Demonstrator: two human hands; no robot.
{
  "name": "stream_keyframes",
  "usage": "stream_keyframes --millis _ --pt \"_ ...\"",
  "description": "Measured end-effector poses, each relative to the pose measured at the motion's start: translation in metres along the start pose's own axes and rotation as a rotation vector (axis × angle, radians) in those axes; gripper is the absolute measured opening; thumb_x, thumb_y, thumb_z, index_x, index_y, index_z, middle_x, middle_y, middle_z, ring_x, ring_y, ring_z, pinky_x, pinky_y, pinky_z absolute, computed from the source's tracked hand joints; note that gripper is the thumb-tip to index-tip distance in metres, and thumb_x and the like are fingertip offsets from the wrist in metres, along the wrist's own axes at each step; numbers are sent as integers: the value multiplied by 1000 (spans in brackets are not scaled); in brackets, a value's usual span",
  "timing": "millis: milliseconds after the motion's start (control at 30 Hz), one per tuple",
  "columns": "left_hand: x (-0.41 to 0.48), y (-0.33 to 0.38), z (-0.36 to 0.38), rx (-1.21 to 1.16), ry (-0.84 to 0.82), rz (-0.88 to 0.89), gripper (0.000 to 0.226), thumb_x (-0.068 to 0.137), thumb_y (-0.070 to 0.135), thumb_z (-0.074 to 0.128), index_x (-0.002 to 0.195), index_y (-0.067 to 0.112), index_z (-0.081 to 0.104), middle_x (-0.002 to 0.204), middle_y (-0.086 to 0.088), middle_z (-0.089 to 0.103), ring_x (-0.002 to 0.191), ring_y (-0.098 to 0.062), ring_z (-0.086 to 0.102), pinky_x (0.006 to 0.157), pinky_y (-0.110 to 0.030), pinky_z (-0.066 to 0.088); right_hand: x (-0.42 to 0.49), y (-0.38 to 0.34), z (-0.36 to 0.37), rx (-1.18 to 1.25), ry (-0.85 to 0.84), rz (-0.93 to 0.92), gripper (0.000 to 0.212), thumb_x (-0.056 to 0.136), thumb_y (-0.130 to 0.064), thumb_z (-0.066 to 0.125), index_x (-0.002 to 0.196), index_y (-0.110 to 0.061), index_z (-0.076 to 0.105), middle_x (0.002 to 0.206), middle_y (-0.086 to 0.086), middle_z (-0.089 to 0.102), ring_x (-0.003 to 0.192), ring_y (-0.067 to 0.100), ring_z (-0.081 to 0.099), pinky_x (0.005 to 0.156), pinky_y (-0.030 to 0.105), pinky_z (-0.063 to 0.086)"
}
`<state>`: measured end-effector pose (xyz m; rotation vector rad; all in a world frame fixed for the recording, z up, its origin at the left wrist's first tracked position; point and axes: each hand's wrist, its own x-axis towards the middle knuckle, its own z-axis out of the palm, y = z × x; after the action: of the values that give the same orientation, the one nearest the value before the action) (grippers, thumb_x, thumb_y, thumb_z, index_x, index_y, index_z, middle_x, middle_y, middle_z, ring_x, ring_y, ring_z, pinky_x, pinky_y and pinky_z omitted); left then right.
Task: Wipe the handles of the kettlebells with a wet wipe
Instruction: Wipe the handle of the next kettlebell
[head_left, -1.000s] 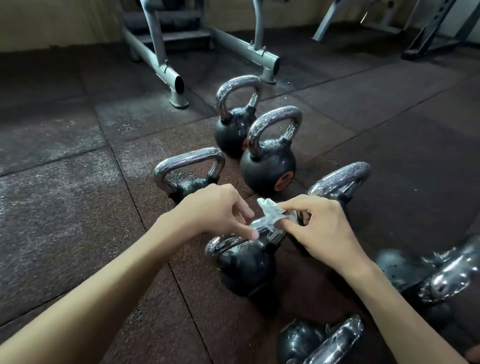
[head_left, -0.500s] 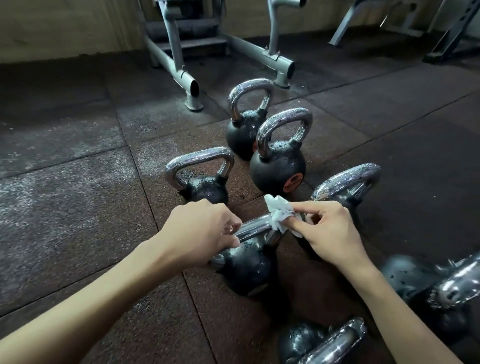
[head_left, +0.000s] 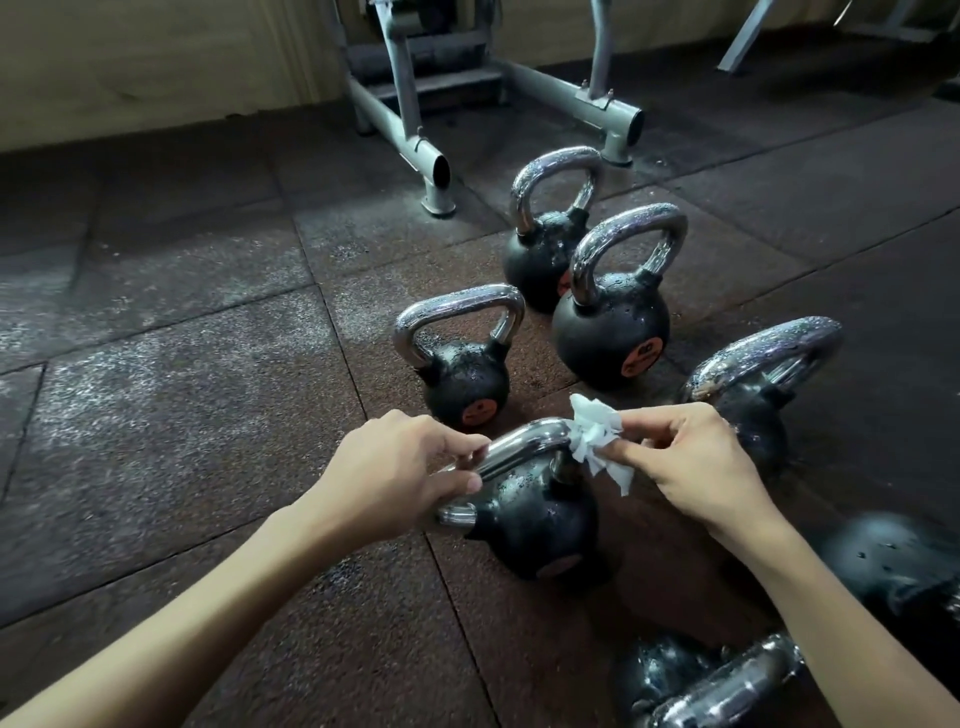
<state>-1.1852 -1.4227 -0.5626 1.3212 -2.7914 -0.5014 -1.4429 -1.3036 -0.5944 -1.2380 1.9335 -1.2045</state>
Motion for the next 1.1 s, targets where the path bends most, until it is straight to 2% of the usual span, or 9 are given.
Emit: stream_keyframes --millis 167,300,367,500,600,833,933,1000,1100 --pt "-3 -7 4 -65 2 19 43 86 61 72 128 58 62 126 19 71 117 -10 67 93 -35 54 3 3 3 11 -56 37 24 79 -27 87 94 -45 82 79 6 79 64 17 48 65 31 38" --pt "-5 -7 2 -41 -3 30 43 87 60 71 129 57 62 127 19 70 116 -12 67 92 -33 54 2 6 7 -164 -149 82 22 81 -16 85 90 -36 84 79 -13 79 80 5 74 68 23 49" --pt "-2 -2 -1 -27 2 62 42 89 59 69 130 55 62 127 17 71 117 -16 66 93 -35 54 2 1 0 -229 -100 55 22 80 -15 85 91 -34 84 73 -20 76 74 -5 71 63 14 47" --pt "15 25 -5 15 22 115 35 92 57 66 127 54 64 117 12 74 110 -20 67 89 -35 53 0 -16 -24 83 82 36 20 80 -10 85 91 -26 83 84 -7 80 80 6 73 77 25 56" --pt "35 55 1 22 32 145 30 94 56 64 122 47 68 110 8 75 104 -23 68 88 -38 55 -6 -29 -26 300 113 60 16 80 -7 83 93 -15 80 81 0 80 63 0 66 56 9 47" --pt "39 67 12 -93 97 162 44 86 57 75 128 50 66 124 15 72 115 -11 67 94 -36 56 -10 -31 -23 447 130 319 12 82 -12 81 92 -11 75 64 -2 67 39 6 35 35 14 22" --pt "22 50 4 -504 234 251 56 76 45 88 129 41 70 131 24 67 80 22 61 74 -9 49 -6 -39 -11 467 33 359 9 82 -18 81 88 -14 76 72 2 71 41 6 37 36 14 24" --pt "14 48 -4 -620 283 286 65 70 44 91 131 36 70 129 22 67 47 6 46 55 -8 39 -2 -50 -1 465 -47 364 10 82 -20 81 89 -15 76 73 1 72 44 6 38 39 14 27" --pt "11 48 -13 -571 343 318 54 70 45 89 121 38 75 117 24 72 44 2 38 49 -9 32 2 -67 14 450 -153 357 18 79 -28 82 91 -18 75 75 -1 71 48 6 39 42 16 28"
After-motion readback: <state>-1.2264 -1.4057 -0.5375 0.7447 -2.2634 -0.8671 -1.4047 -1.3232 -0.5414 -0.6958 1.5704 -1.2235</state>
